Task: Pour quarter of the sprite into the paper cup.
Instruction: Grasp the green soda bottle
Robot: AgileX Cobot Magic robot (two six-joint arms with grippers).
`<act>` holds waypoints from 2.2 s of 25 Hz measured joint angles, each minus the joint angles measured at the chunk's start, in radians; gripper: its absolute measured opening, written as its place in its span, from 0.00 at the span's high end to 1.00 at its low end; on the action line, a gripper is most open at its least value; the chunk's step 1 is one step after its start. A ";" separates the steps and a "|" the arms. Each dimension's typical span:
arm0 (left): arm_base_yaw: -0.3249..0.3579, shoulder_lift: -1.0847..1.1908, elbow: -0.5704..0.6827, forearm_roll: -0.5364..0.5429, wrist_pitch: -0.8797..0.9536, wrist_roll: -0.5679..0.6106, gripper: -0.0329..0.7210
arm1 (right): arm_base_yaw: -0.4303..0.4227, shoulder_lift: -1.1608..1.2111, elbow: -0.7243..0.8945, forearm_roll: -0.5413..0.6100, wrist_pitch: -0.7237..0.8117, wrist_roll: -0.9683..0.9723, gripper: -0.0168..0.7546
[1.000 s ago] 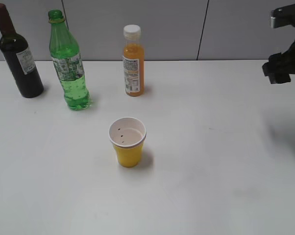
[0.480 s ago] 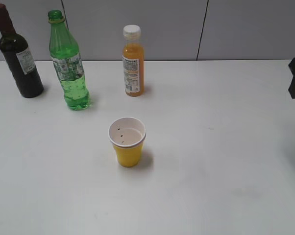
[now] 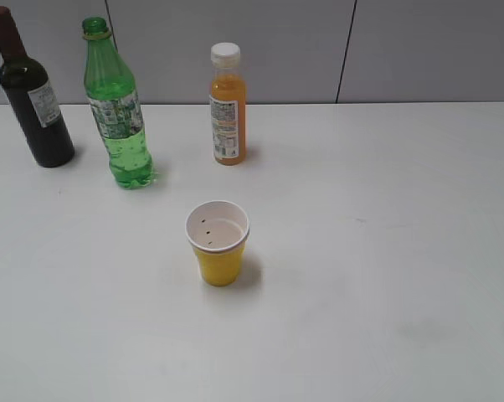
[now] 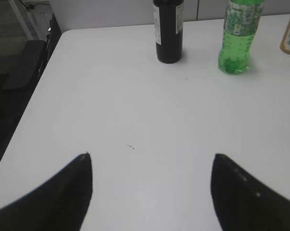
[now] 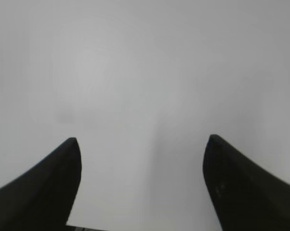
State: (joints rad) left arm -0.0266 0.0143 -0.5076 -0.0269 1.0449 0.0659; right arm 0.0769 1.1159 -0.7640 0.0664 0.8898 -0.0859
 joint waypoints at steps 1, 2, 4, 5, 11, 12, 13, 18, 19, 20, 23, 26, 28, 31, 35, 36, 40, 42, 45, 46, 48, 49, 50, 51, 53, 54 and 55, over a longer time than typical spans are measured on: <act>0.000 0.000 0.000 0.000 0.000 0.000 0.18 | 0.000 -0.038 0.032 0.001 -0.001 -0.001 0.20; 0.000 0.000 0.000 0.000 0.000 0.000 0.18 | 0.000 -0.083 0.068 0.001 -0.004 -0.001 0.20; 0.000 0.000 0.000 0.000 0.000 0.000 0.18 | 0.000 -0.163 0.126 0.002 -0.009 -0.001 0.20; 0.000 0.000 0.000 0.000 0.000 0.000 0.18 | 0.000 -0.205 0.156 0.002 -0.014 -0.001 0.20; 0.000 0.000 0.000 0.000 0.000 0.000 0.18 | 0.000 -0.399 0.289 0.002 -0.019 -0.001 0.21; 0.000 0.000 0.000 0.000 0.000 0.000 0.18 | 0.000 -0.429 0.306 0.002 -0.018 -0.001 0.21; 0.000 0.000 0.000 0.000 -0.001 0.000 0.18 | 0.000 -0.458 0.316 0.002 -0.016 -0.001 0.21; 0.000 0.000 0.000 0.000 -0.001 0.000 0.18 | 0.000 -0.579 0.320 0.003 -0.008 -0.002 0.21; 0.000 0.000 0.000 0.000 -0.001 0.000 0.18 | 0.000 -0.602 0.324 0.004 0.002 -0.002 0.21; 0.000 0.000 0.000 0.000 -0.001 0.000 0.18 | 0.000 -0.626 0.333 0.005 0.012 -0.002 0.21; 0.000 0.000 0.000 0.000 -0.001 0.000 0.18 | 0.000 -0.693 0.347 0.006 0.039 -0.002 0.21; 0.000 0.000 0.000 0.000 -0.001 0.000 0.18 | 0.000 -0.764 0.347 0.007 0.040 -0.002 0.21; 0.000 0.000 0.000 0.000 -0.001 0.000 0.18 | 0.000 -0.818 0.347 0.007 0.041 -0.002 0.21; 0.000 0.000 0.000 0.000 -0.001 0.000 0.18 | 0.000 -0.897 0.347 0.007 0.042 -0.002 0.21; 0.000 0.000 0.000 0.000 -0.001 0.000 0.18 | 0.000 -0.988 0.349 0.007 0.045 -0.001 0.21; 0.000 0.000 0.000 0.000 -0.001 0.000 0.18 | 0.000 -1.006 0.350 0.007 0.045 -0.001 0.21; 0.000 0.000 0.000 0.000 -0.001 0.000 0.18 | 0.000 -1.067 0.350 0.007 0.045 -0.001 0.21; 0.000 0.000 0.000 0.000 -0.001 0.000 0.18 | 0.000 -1.096 0.351 0.007 0.045 -0.001 0.21; 0.000 0.000 0.000 0.000 -0.001 0.000 0.18 | 0.000 -1.119 0.352 0.007 0.046 -0.001 0.21; 0.000 0.000 0.000 0.000 -0.001 0.000 0.18 | 0.000 -1.119 0.352 0.007 0.046 -0.001 0.21; 0.000 0.000 0.000 0.000 -0.001 0.000 0.18 | 0.000 -1.119 0.352 0.007 0.046 -0.001 0.21; 0.000 0.000 0.000 0.000 -0.001 0.000 0.18 | 0.000 -1.119 0.352 0.007 0.046 -0.001 0.21; 0.000 0.000 0.000 0.000 -0.001 0.000 0.18 | 0.000 -1.119 0.352 0.007 0.046 -0.001 0.21; 0.000 0.000 0.000 0.000 -0.001 0.000 0.18 | 0.000 -1.119 0.352 0.007 0.046 -0.001 0.21; 0.000 0.000 0.000 0.000 -0.001 0.000 0.18 | 0.000 -1.119 0.352 0.007 0.047 -0.001 0.21; 0.000 0.000 0.000 0.000 -0.001 0.000 0.18 | 0.000 -1.119 0.352 0.007 0.047 -0.001 0.21; 0.000 0.000 0.000 0.000 -0.001 0.000 0.18 | 0.000 -1.119 0.352 0.007 0.047 -0.001 0.21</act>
State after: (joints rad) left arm -0.0266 0.0143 -0.5076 -0.0269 1.0440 0.0659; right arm 0.0769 -0.0031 -0.4123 0.0729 0.9366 -0.0869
